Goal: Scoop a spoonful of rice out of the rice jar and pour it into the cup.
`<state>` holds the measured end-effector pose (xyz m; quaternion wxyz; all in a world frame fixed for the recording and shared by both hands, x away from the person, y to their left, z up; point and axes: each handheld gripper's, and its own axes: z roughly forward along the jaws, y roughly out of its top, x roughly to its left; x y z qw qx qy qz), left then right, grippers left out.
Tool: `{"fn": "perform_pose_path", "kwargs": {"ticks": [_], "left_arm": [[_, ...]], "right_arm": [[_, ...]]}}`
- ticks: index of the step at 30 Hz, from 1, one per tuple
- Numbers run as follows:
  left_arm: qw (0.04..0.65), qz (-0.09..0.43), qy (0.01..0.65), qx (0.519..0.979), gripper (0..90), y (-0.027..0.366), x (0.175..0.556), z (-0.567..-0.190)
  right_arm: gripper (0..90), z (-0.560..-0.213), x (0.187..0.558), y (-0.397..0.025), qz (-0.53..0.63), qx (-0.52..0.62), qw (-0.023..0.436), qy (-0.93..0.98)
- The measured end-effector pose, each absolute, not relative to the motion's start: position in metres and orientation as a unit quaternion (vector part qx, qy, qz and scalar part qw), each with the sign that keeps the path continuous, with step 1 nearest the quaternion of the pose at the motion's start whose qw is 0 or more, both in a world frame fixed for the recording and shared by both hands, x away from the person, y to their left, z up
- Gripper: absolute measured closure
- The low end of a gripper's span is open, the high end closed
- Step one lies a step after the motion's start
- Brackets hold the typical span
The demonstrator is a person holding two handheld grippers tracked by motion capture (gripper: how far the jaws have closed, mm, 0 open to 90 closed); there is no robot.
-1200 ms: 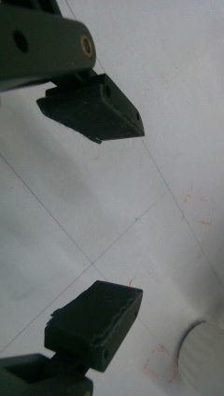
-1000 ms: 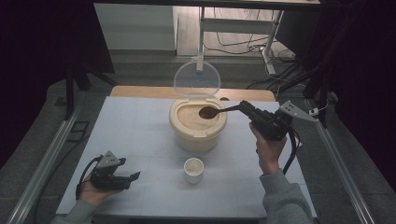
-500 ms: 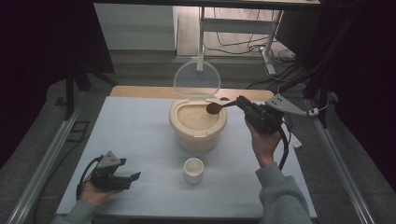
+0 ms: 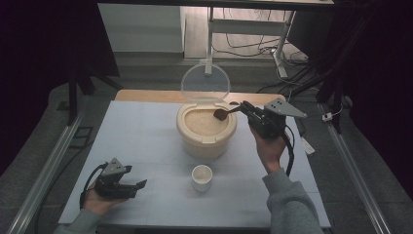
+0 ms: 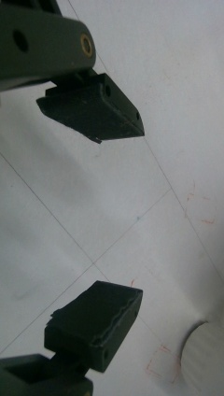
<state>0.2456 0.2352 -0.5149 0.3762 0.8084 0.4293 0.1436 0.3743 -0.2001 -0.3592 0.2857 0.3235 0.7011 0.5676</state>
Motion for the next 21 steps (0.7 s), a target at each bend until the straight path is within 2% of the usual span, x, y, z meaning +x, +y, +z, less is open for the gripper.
{"fn": "perform_pose_path", "kwargs": {"ticks": [9,21], "left_arm": [[0.376,0.143,0.429,0.808,19.6,0.235,0.246,-0.515],[0.374,0.144,0.428,0.81,19.6,0.234,0.246,-0.515]], "right_arm": [[83.5,-0.373,0.382,-0.195,0.57,0.345,0.238,0.707],[83.6,-0.4,0.399,-0.21,0.603,0.427,0.121,0.663]]}}
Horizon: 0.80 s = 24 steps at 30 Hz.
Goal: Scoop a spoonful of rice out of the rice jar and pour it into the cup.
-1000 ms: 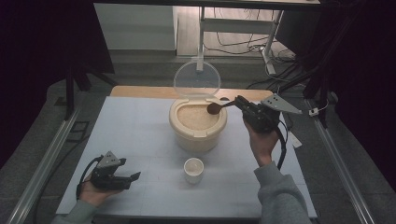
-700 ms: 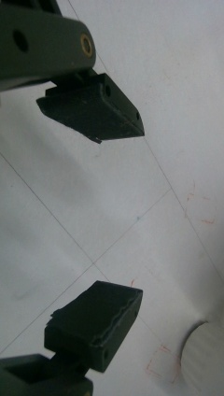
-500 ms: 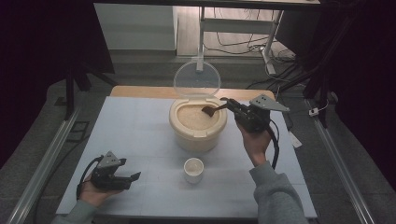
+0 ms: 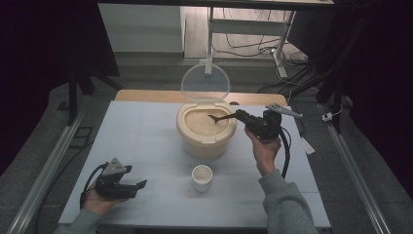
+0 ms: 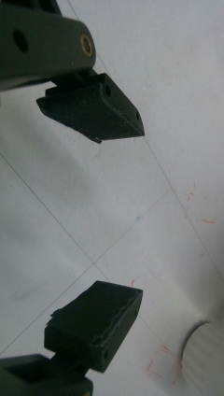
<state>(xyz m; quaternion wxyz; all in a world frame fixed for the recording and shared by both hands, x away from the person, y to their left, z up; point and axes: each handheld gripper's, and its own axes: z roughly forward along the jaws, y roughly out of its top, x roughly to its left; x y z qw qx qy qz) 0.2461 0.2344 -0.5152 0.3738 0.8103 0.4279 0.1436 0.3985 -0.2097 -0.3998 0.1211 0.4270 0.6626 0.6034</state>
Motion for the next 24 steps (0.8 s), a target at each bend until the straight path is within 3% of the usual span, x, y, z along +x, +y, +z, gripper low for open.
{"fn": "perform_pose_path", "kwargs": {"ticks": [24], "left_arm": [[0.374,0.144,0.428,0.81,19.6,0.2344,0.2463,-0.5151]], "right_arm": [[83.3,-0.4106,0.4052,-0.2202,0.614,0.509,0.021,0.603]]}}
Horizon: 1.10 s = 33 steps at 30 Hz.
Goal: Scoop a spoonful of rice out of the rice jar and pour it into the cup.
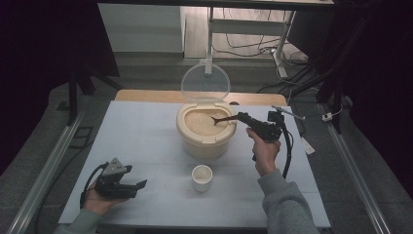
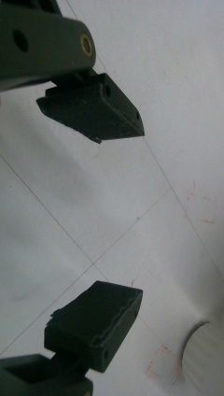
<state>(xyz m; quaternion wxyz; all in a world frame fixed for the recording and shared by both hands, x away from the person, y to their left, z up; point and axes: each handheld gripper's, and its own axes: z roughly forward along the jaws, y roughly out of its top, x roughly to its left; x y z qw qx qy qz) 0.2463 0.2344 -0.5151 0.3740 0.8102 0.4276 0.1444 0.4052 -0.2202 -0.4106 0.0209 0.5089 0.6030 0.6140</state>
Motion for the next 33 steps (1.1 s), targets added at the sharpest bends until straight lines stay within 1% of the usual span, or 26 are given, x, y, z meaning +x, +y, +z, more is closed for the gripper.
{"fn": "perform_pose_path", "kwargs": {"ticks": [3,8,15,24,33], "left_arm": [[0.374,0.144,0.428,0.81,19.6,0.235,0.247,-0.515],[0.374,0.145,0.427,0.81,19.6,0.234,0.246,-0.515],[0.374,0.145,0.426,0.811,19.6,0.235,0.246,-0.515],[0.373,0.145,0.425,0.812,19.7,0.234,0.246,-0.515],[0.372,0.146,0.424,0.813,19.7,0.234,0.246,-0.515]], "right_arm": [[83.6,-0.413,0.406,-0.221,0.62,0.515,-0.005,0.592],[83.6,-0.415,0.408,-0.223,0.616,0.534,-0.022,0.578],[83.6,-0.42,0.412,-0.232,0.614,0.557,-0.06,0.556],[83.6,-0.421,0.414,-0.242,0.617,0.573,-0.081,0.534],[83.6,-0.418,0.412,-0.246,0.624,0.571,-0.078,0.528]]}}
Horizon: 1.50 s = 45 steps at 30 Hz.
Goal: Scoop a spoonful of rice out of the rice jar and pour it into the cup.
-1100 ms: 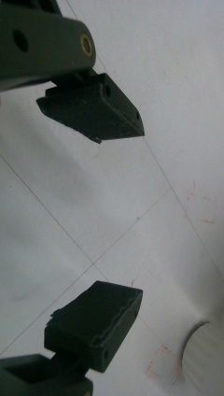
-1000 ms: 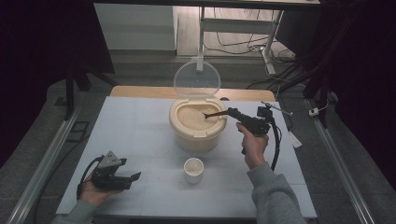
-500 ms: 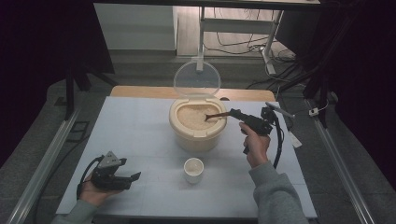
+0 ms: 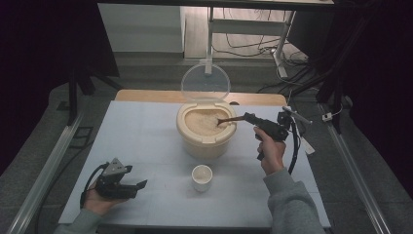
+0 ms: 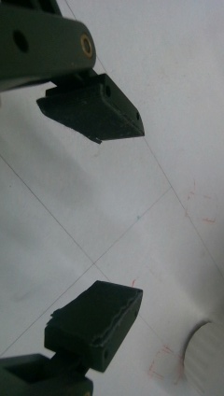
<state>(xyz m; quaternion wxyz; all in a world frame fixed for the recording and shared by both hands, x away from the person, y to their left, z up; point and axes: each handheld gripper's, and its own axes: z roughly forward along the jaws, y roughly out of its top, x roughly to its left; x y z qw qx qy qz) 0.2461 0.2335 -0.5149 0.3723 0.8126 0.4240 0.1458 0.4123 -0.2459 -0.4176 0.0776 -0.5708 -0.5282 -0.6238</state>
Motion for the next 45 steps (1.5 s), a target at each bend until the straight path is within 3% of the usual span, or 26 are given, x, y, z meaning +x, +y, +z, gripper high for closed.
{"fn": "perform_pose_path", "kwargs": {"ticks": [16,45], "left_arm": [[0.371,0.147,0.422,0.814,19.8,0.233,0.246,-0.515],[0.371,0.147,0.421,0.815,19.7,0.233,0.247,-0.515]], "right_arm": [[83.6,-0.405,0.409,-0.248,-0.638,-0.556,0.066,-0.529],[83.6,-0.398,0.404,-0.251,-0.644,-0.549,0.097,-0.524]]}}
